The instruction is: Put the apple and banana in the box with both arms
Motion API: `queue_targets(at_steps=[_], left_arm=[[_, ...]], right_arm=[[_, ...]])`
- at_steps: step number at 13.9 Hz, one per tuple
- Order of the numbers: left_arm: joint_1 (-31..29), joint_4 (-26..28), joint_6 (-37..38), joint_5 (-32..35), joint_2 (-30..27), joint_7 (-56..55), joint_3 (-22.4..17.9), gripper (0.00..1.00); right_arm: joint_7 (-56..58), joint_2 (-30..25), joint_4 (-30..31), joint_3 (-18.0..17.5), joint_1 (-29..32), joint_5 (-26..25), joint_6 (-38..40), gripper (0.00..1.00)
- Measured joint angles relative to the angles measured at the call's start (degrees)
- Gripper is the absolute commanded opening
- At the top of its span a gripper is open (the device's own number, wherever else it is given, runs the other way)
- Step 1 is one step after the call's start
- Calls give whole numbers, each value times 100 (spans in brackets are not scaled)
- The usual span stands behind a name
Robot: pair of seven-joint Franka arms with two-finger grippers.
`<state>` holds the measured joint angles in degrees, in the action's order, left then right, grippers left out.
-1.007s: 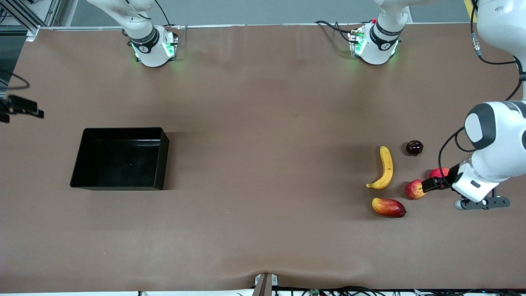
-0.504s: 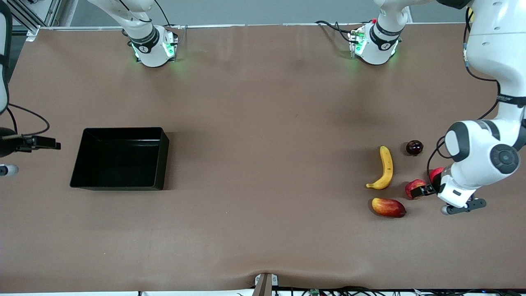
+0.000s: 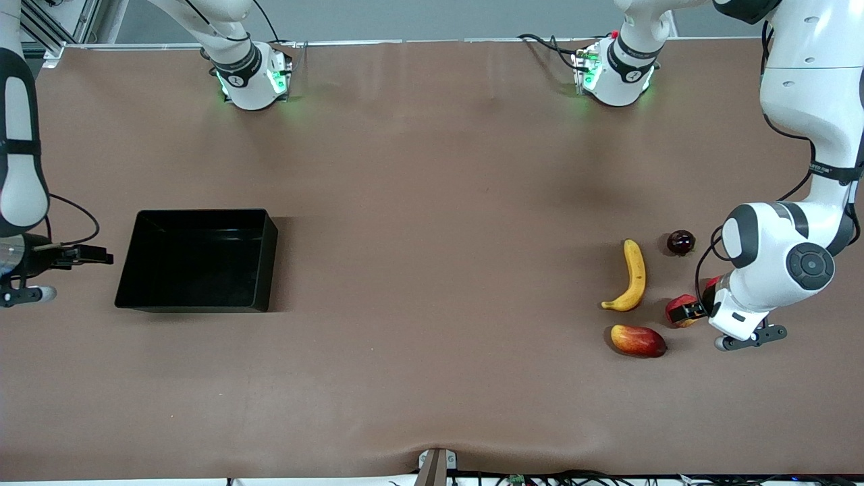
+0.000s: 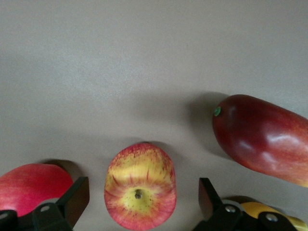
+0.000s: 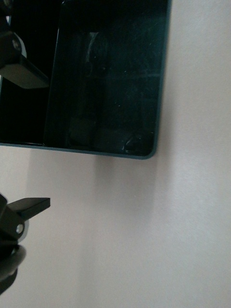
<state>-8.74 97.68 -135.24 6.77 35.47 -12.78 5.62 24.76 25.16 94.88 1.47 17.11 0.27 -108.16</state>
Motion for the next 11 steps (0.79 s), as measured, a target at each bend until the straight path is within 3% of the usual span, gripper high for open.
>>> queue_targets(at_steps=[5,7,10,11], left_arm=[[-64,43,3,10,44,0,-5,100],[-65,44,3,10,76,0,-5,98],[-57,46,6,11,82,0,1,74],[-53,51,8,11,91,0,2,68]], right_arm=[[3,97,842,-9,3,1,-1126,55],[3,123,1008,-7,16,6,-1253,46],[65,137,1191,-5,79,86,-1354,1],[140,144,1244,-5,111,133,-1388,0]])
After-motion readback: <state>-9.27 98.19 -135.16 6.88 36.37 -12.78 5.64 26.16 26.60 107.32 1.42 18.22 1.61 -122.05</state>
